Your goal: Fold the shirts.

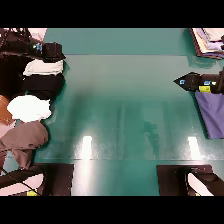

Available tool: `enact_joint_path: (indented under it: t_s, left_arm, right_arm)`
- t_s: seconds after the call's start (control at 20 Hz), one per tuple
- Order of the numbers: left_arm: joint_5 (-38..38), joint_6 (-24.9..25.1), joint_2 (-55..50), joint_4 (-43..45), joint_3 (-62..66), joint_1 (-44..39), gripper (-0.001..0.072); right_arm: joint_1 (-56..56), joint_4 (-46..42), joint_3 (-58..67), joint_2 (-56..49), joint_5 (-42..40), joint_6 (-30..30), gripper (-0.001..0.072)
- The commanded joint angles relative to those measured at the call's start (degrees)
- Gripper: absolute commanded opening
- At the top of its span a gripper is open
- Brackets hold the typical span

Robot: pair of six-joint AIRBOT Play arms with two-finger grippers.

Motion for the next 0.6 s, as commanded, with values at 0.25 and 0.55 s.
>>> enact_joint_path:
  t_s: [0.25,0.55]
  left_arm:
    - [0.0,0.0,0.0,0.0,0.0,0.0,0.0026]
    - [0.0,0.0,0.0,0.0,0.0,0.0,0.0026]
  right_arm:
    - [0.1,0.4,0.0,0.0,0.4,0.0,0.0016]
    - [0.1,0.4,0.0,0.0,0.4,0.0,0.0016]
